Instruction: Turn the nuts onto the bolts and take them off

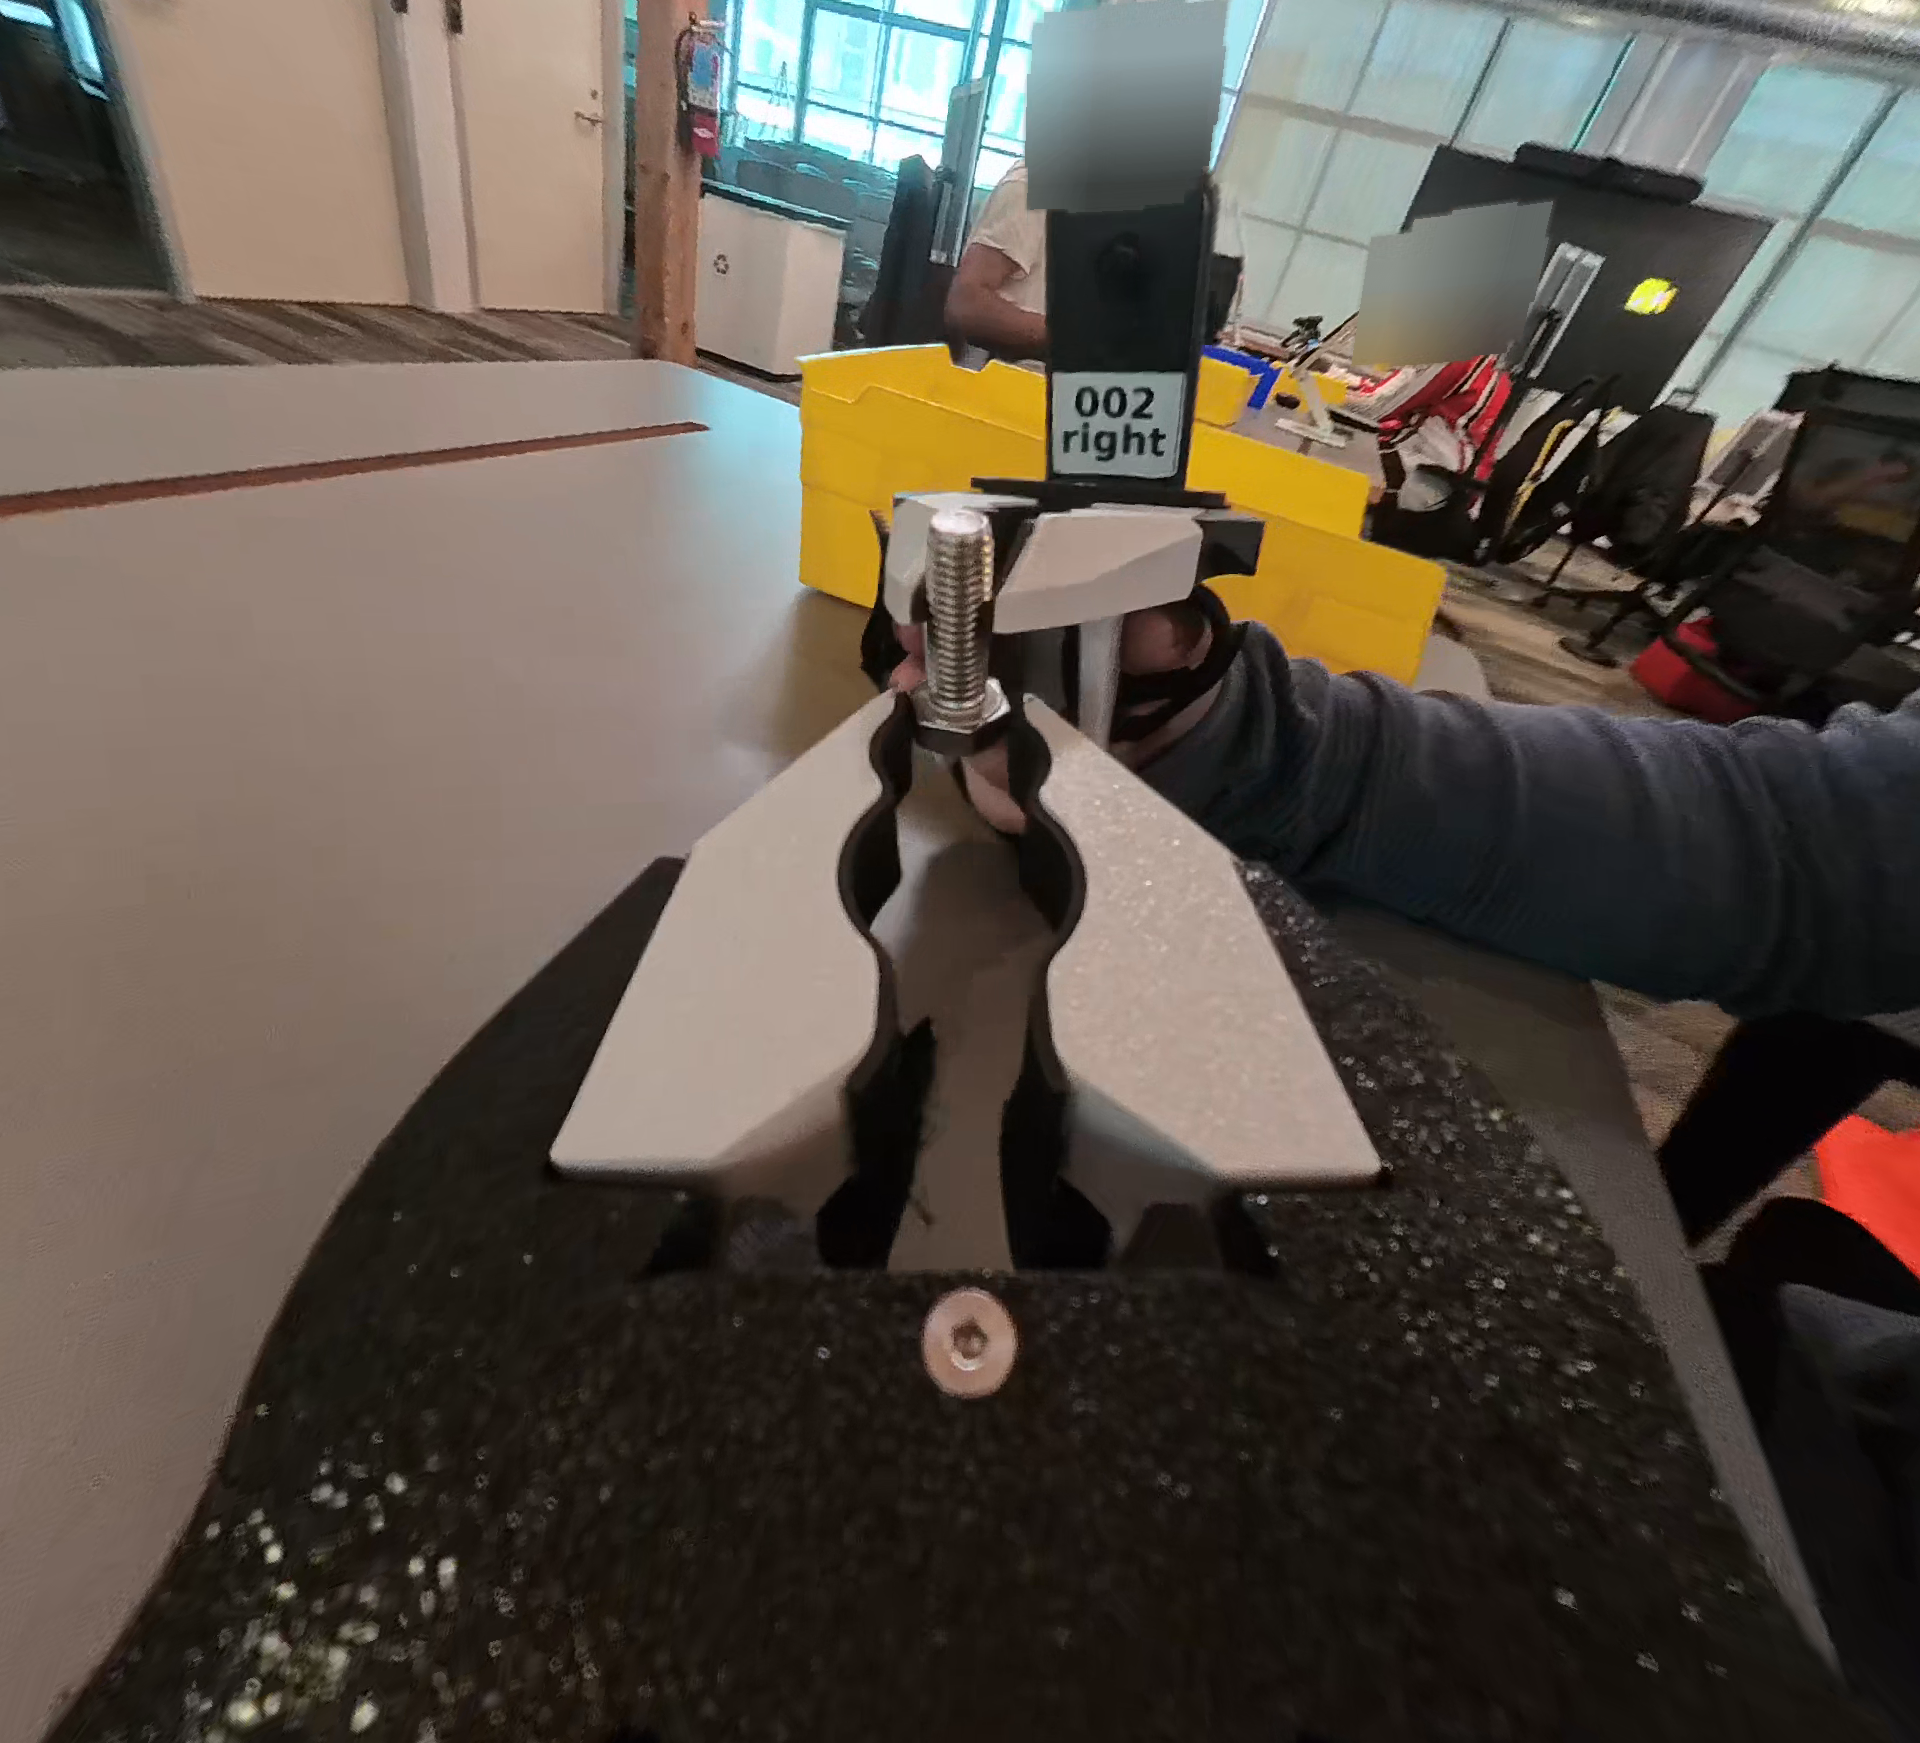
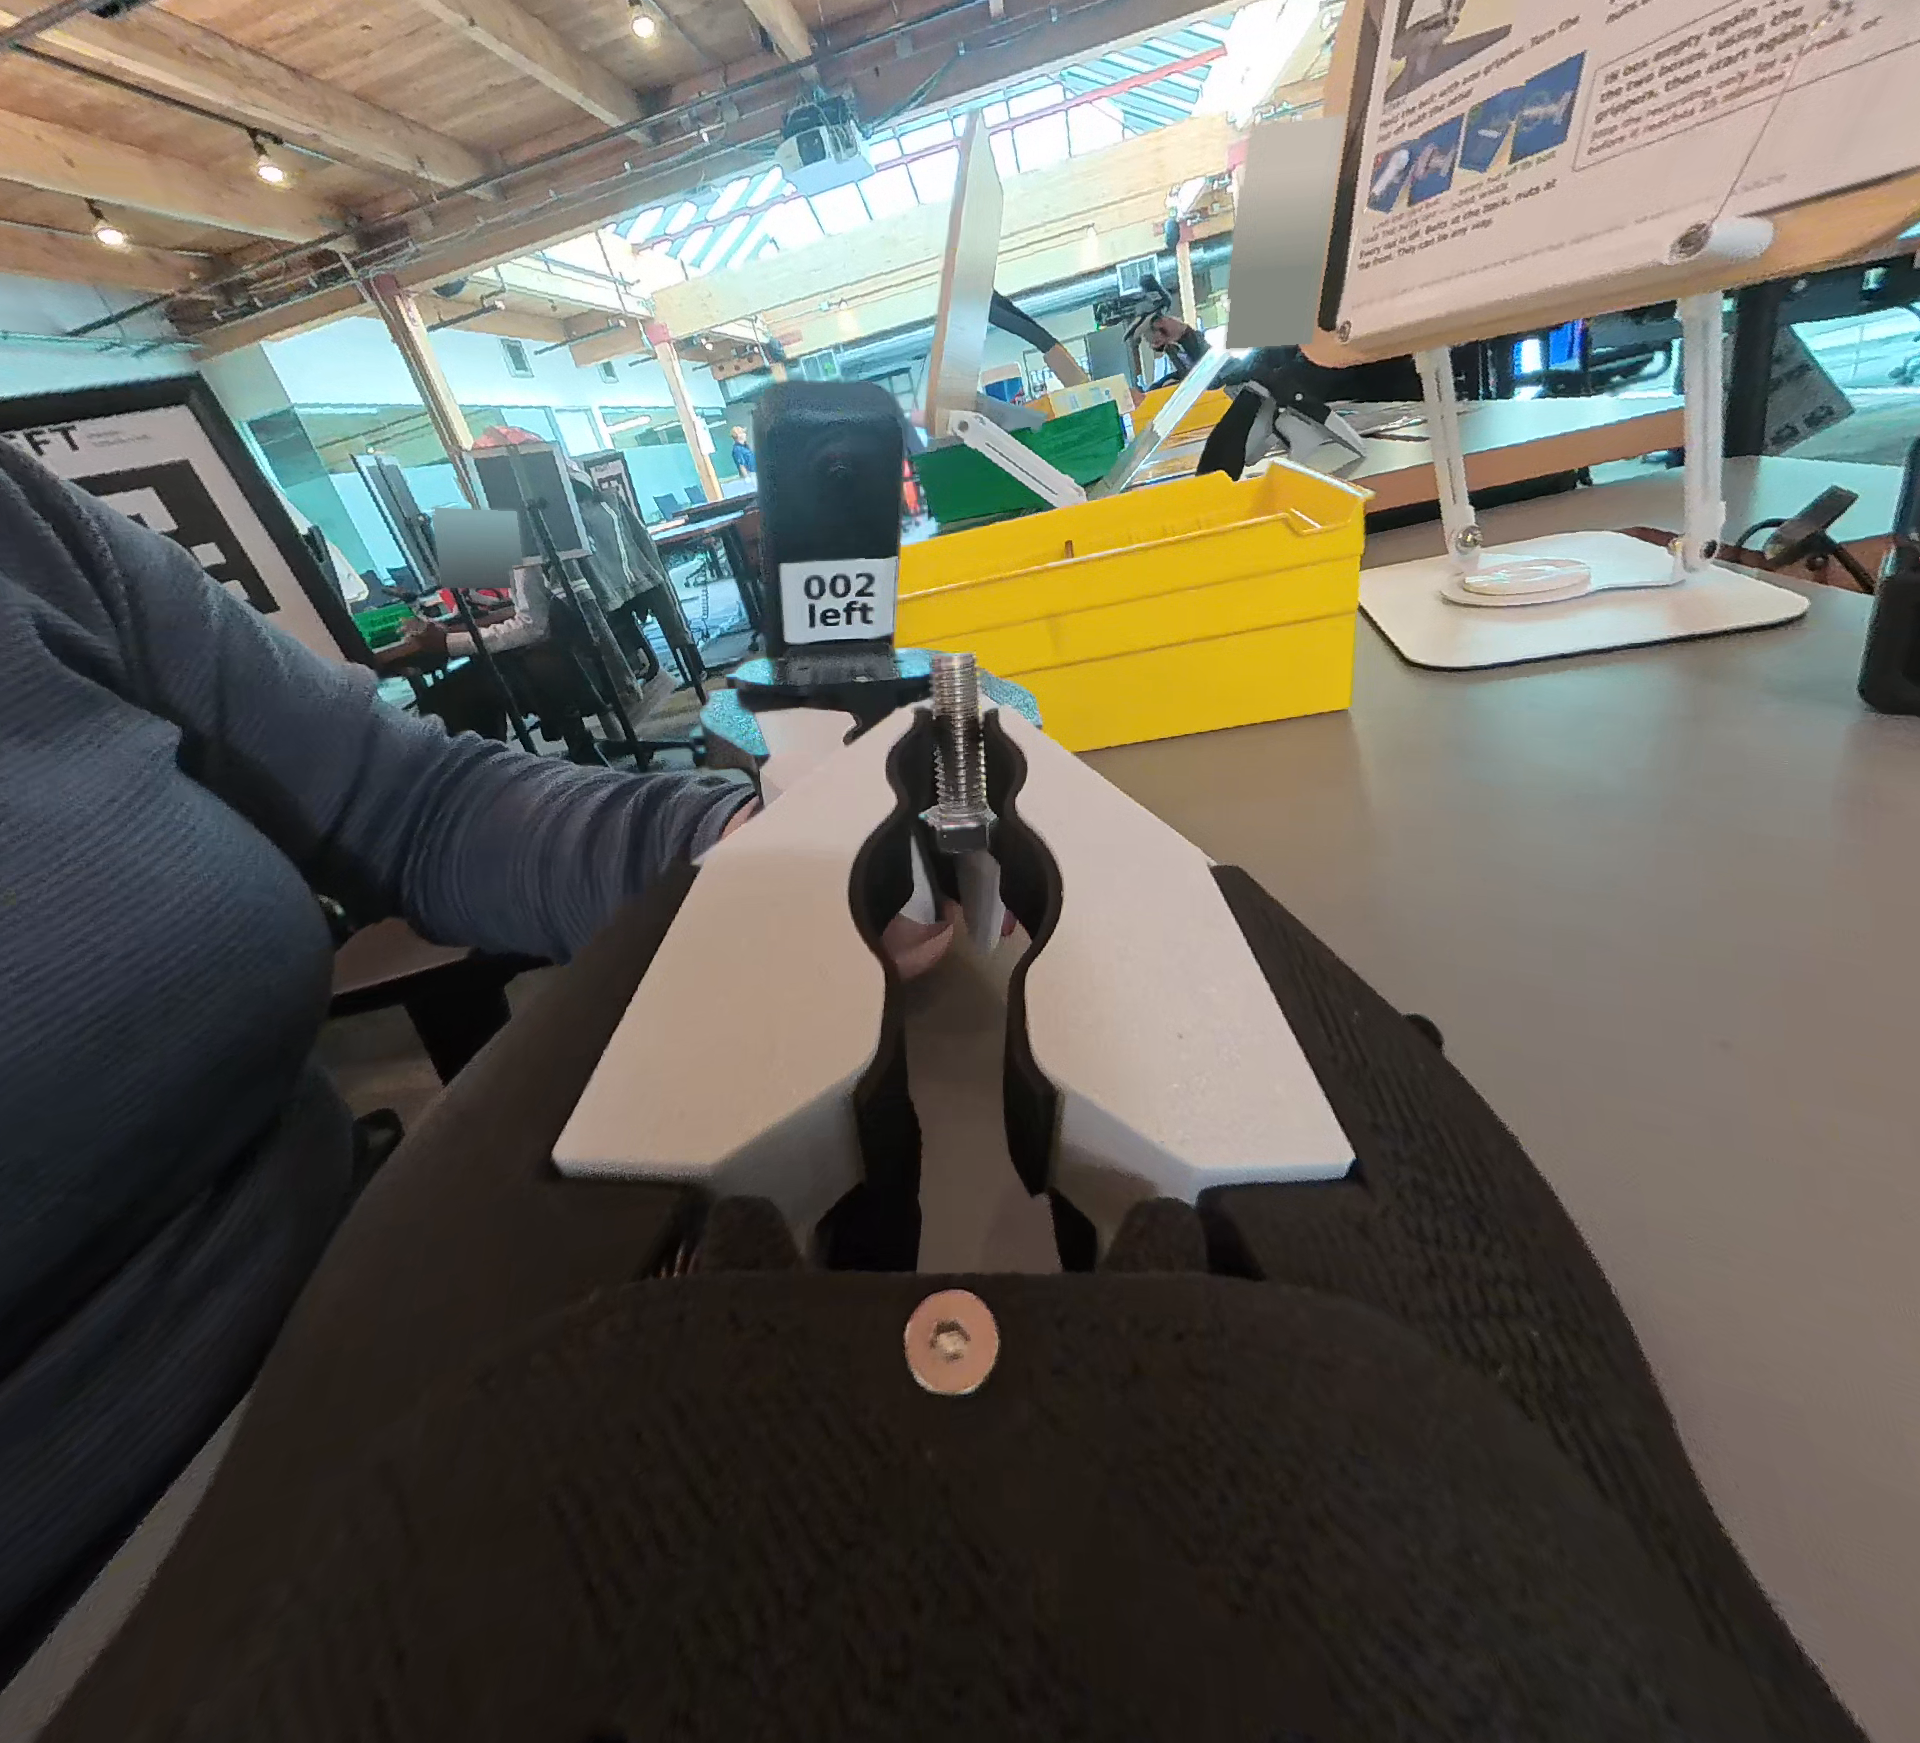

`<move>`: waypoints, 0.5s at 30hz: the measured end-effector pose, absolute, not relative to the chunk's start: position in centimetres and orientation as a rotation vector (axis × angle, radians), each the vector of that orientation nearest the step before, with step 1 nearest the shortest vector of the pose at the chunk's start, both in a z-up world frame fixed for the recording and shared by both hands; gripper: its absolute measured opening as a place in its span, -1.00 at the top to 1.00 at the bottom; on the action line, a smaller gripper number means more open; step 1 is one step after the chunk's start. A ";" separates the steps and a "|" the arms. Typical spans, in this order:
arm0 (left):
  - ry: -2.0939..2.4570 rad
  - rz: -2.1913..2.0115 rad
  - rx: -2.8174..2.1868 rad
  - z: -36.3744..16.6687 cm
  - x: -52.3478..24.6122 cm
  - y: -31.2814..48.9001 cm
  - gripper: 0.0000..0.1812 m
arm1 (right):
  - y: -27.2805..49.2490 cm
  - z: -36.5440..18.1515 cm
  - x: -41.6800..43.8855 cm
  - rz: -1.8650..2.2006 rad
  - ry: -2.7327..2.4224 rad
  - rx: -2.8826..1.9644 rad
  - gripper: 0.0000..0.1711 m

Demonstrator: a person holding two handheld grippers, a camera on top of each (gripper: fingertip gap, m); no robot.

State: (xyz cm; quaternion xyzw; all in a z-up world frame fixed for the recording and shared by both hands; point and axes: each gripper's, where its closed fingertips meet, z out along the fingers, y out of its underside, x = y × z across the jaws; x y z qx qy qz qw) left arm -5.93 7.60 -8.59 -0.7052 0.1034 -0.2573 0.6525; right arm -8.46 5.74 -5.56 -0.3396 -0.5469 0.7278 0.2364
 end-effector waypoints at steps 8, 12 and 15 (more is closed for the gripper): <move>0.445 -0.208 -1.651 -10.1 -5.2 7.6 0.83 | 5.0 -6.4 -7.5 1.849 -1.675 -0.906 0.76; 0.425 -0.179 -1.646 -9.9 -5.8 7.7 0.83 | 5.2 -6.4 -7.3 1.795 -1.688 -0.890 0.89; 0.404 -0.117 -1.642 -9.9 -6.3 7.9 0.83 | 5.4 -6.4 -8.0 1.765 -1.651 -0.911 0.91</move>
